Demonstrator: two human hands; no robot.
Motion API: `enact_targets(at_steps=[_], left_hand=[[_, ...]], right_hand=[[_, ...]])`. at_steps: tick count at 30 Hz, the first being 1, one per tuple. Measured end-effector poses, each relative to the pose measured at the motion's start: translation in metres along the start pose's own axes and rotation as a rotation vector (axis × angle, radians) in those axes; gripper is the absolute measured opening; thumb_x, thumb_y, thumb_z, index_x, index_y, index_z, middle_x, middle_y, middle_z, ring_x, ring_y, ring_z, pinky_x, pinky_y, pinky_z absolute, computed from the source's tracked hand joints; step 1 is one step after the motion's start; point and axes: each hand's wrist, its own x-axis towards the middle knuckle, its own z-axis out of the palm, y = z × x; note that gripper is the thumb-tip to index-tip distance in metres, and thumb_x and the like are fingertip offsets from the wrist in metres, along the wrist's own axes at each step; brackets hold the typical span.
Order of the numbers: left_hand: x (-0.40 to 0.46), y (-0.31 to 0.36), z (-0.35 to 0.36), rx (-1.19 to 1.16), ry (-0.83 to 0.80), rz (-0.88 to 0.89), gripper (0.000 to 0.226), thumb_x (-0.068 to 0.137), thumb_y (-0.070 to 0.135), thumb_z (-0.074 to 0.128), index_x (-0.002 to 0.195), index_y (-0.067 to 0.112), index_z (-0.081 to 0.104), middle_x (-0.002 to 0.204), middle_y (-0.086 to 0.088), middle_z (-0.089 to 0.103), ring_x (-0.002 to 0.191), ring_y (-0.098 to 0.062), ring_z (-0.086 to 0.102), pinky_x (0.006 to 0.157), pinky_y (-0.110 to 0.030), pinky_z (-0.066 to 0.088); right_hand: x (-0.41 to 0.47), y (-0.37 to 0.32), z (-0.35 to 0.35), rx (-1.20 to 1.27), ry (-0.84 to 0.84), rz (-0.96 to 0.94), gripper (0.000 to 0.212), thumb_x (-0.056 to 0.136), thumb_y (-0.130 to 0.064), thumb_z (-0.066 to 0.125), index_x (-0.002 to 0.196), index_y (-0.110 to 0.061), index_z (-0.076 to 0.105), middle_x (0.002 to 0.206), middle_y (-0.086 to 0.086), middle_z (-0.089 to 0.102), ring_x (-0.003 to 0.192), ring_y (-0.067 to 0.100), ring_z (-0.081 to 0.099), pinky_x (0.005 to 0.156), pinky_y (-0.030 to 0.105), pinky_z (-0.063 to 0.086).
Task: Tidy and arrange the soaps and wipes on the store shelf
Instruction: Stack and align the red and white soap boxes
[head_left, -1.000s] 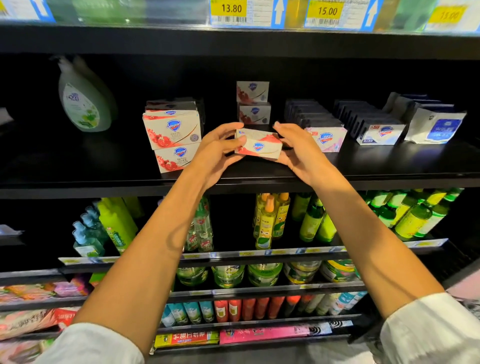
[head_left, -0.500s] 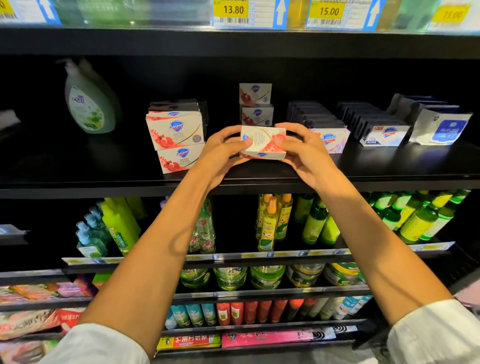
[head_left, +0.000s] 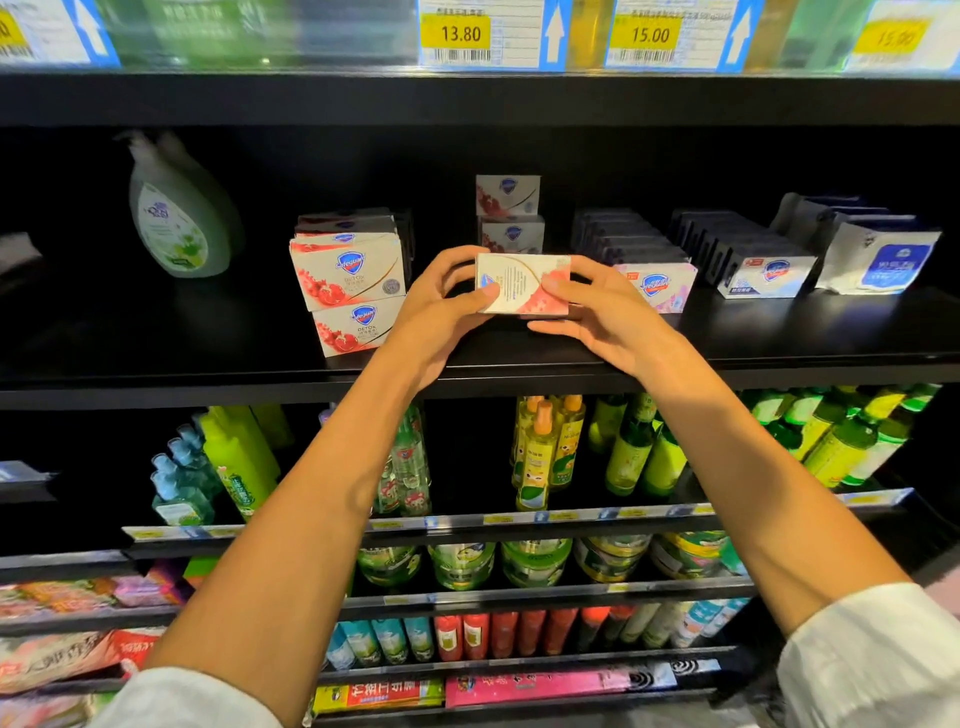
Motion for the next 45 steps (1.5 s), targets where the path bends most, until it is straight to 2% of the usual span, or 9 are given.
enact_targets(at_steps=[9, 14, 17, 20, 25, 28, 35, 38, 45], left_hand=[[-0.002, 0.006, 0.003, -0.075, 0.013, -0.107, 0.037, 0.102, 0.022, 0.065, 0.136, 0.008, 0.059, 0.128, -0.016, 0.070, 0.118, -0.030, 0.070, 0.096, -0.049, 0.060], [-0.002, 0.006, 0.001, -0.072, 0.013, -0.120, 0.034, 0.102, 0.018, 0.065, 0.131, 0.001, 0.064, 0.122, -0.018, 0.073, 0.116, -0.033, 0.071, 0.103, -0.053, 0.055], [-0.003, 0.007, 0.001, -0.046, 0.020, -0.117, 0.029, 0.100, 0.016, 0.067, 0.125, 0.003, 0.067, 0.121, -0.018, 0.074, 0.117, -0.030, 0.071, 0.106, -0.051, 0.054], [-0.003, 0.006, 0.001, -0.038, 0.019, -0.095, 0.024, 0.099, 0.015, 0.068, 0.121, 0.006, 0.067, 0.123, -0.018, 0.072, 0.119, -0.030, 0.070, 0.107, -0.049, 0.054], [-0.005, 0.005, -0.001, -0.045, 0.002, -0.035, 0.025, 0.098, 0.013, 0.069, 0.122, 0.008, 0.067, 0.124, -0.015, 0.070, 0.123, -0.030, 0.066, 0.105, -0.046, 0.055], [-0.006, 0.006, -0.002, -0.048, -0.026, -0.009, 0.029, 0.097, 0.010, 0.069, 0.125, 0.006, 0.065, 0.126, -0.014, 0.068, 0.126, -0.030, 0.063, 0.106, -0.047, 0.054], [-0.004, 0.006, 0.000, -0.140, -0.010, -0.073, 0.043, 0.097, 0.010, 0.071, 0.137, 0.004, 0.060, 0.133, -0.018, 0.064, 0.126, -0.032, 0.064, 0.102, -0.052, 0.056], [-0.002, 0.006, 0.002, -0.140, 0.003, -0.117, 0.043, 0.097, 0.016, 0.071, 0.136, 0.002, 0.060, 0.127, -0.018, 0.069, 0.121, -0.032, 0.068, 0.102, -0.050, 0.057], [-0.005, 0.010, 0.001, -0.146, 0.008, -0.154, 0.045, 0.095, 0.005, 0.070, 0.138, 0.004, 0.059, 0.127, -0.017, 0.072, 0.115, -0.030, 0.072, 0.098, -0.043, 0.059]], right_hand=[[-0.006, 0.004, -0.005, 0.000, -0.022, -0.093, 0.049, 0.093, 0.006, 0.069, 0.139, -0.004, 0.055, 0.125, 0.020, 0.072, 0.121, 0.032, 0.069, 0.092, 0.037, 0.062], [-0.010, 0.003, -0.003, -0.030, -0.044, -0.100, 0.048, 0.094, 0.006, 0.068, 0.139, -0.002, 0.055, 0.126, 0.020, 0.071, 0.122, 0.030, 0.068, 0.092, 0.034, 0.061], [-0.010, 0.001, -0.002, -0.045, -0.048, -0.083, 0.042, 0.097, 0.000, 0.067, 0.137, -0.002, 0.057, 0.128, 0.018, 0.070, 0.124, 0.030, 0.067, 0.094, 0.033, 0.060], [-0.010, 0.001, -0.002, -0.015, -0.045, -0.061, 0.034, 0.103, -0.015, 0.063, 0.134, -0.004, 0.062, 0.132, 0.020, 0.069, 0.126, 0.032, 0.066, 0.105, 0.045, 0.055], [-0.009, -0.001, 0.003, 0.040, 0.013, -0.007, 0.038, 0.104, -0.033, 0.061, 0.129, -0.005, 0.066, 0.125, 0.019, 0.072, 0.118, 0.035, 0.070, 0.103, 0.050, 0.055], [-0.010, 0.000, 0.001, 0.030, -0.004, -0.030, 0.037, 0.104, -0.025, 0.062, 0.132, -0.001, 0.064, 0.127, 0.023, 0.070, 0.118, 0.039, 0.069, 0.102, 0.047, 0.056], [-0.006, 0.006, -0.008, 0.024, -0.008, -0.110, 0.036, 0.098, -0.004, 0.066, 0.134, 0.000, 0.064, 0.133, 0.024, 0.066, 0.126, 0.031, 0.065, 0.104, 0.044, 0.056], [-0.006, 0.007, -0.010, -0.011, 0.004, -0.126, 0.040, 0.095, -0.001, 0.068, 0.135, -0.003, 0.064, 0.133, 0.022, 0.066, 0.126, 0.029, 0.065, 0.104, 0.043, 0.056], [-0.009, 0.005, -0.009, -0.064, -0.030, -0.118, 0.046, 0.093, 0.002, 0.070, 0.136, -0.010, 0.064, 0.138, 0.015, 0.065, 0.126, 0.027, 0.065, 0.104, 0.044, 0.056]])
